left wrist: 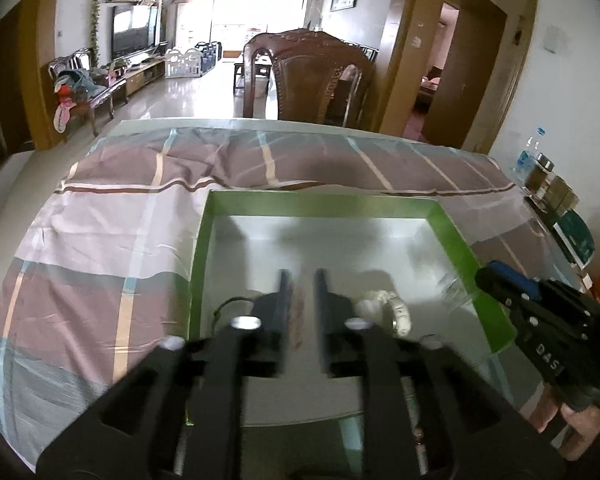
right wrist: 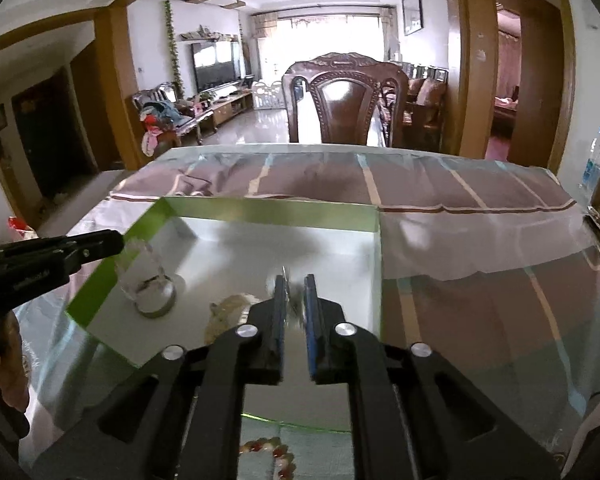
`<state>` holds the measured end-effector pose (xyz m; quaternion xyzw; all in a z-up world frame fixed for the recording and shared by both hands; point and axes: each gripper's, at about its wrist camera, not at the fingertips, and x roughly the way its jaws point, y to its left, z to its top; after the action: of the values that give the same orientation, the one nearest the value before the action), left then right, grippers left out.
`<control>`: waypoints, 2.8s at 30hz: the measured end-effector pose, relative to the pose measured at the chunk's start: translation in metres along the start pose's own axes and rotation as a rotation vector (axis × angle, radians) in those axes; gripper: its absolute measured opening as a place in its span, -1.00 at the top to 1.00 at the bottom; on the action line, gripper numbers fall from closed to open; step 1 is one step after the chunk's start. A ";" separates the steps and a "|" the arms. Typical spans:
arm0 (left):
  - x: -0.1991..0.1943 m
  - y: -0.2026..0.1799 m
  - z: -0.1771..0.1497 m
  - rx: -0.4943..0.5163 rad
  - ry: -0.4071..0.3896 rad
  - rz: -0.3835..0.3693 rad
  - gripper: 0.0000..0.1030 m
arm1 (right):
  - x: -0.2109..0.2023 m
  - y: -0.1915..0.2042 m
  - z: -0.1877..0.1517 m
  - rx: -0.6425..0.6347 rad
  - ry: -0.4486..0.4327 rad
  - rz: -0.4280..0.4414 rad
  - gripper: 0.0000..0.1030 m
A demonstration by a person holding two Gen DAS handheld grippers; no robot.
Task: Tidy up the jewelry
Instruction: 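Carry both items over the green box and open both tools to release, then withdraw both tools from the box back above the table, then lower the left tool onto the brown wooden bead bracelet and close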
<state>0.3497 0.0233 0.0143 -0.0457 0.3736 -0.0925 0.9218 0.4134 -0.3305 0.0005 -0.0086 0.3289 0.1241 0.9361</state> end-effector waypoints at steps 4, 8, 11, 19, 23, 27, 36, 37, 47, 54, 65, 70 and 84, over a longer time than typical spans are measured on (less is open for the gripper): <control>-0.040 -0.002 -0.010 0.014 -0.096 0.016 -0.54 | -0.044 -0.006 -0.004 0.037 -0.129 -0.045 -0.67; -0.132 -0.005 -0.036 0.018 -0.274 0.007 -0.80 | -0.125 -0.006 -0.021 0.033 -0.240 -0.005 -0.74; -0.197 -0.005 -0.076 0.028 -0.401 0.040 -0.91 | -0.189 -0.002 -0.051 0.014 -0.332 -0.010 -0.85; -0.244 -0.018 -0.182 0.011 -0.377 0.102 -0.91 | -0.248 0.013 -0.149 0.027 -0.304 -0.028 -0.85; -0.241 -0.021 -0.222 -0.013 -0.326 0.090 -0.91 | -0.240 0.024 -0.186 0.017 -0.233 -0.026 -0.85; -0.237 -0.024 -0.244 0.004 -0.274 0.089 -0.91 | -0.236 0.032 -0.201 0.008 -0.204 -0.027 -0.85; -0.233 -0.029 -0.254 0.026 -0.247 0.076 -0.91 | -0.241 0.043 -0.207 -0.003 -0.197 -0.013 -0.85; -0.233 -0.029 -0.254 0.029 -0.243 0.073 -0.91 | -0.241 0.044 -0.207 -0.005 -0.196 -0.015 -0.85; -0.228 -0.029 -0.251 0.033 -0.224 0.073 -0.91 | -0.238 0.044 -0.208 -0.001 -0.193 -0.016 -0.85; -0.223 -0.029 -0.249 0.037 -0.215 0.073 -0.91 | -0.229 0.041 -0.206 0.000 -0.172 -0.009 -0.85; -0.206 -0.028 -0.243 0.037 -0.179 0.079 -0.91 | -0.215 0.033 -0.200 0.011 -0.138 -0.012 -0.85; -0.188 -0.025 -0.233 0.031 -0.140 0.084 -0.91 | -0.195 0.029 -0.191 0.017 -0.087 -0.003 -0.82; -0.100 -0.003 -0.203 0.002 0.047 0.123 -0.43 | -0.110 0.020 -0.167 -0.001 0.097 0.019 -0.48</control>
<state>0.1376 0.0375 -0.0623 -0.0193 0.3972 -0.0371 0.9168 0.2236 -0.3521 -0.0610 -0.0121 0.3741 0.1327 0.9178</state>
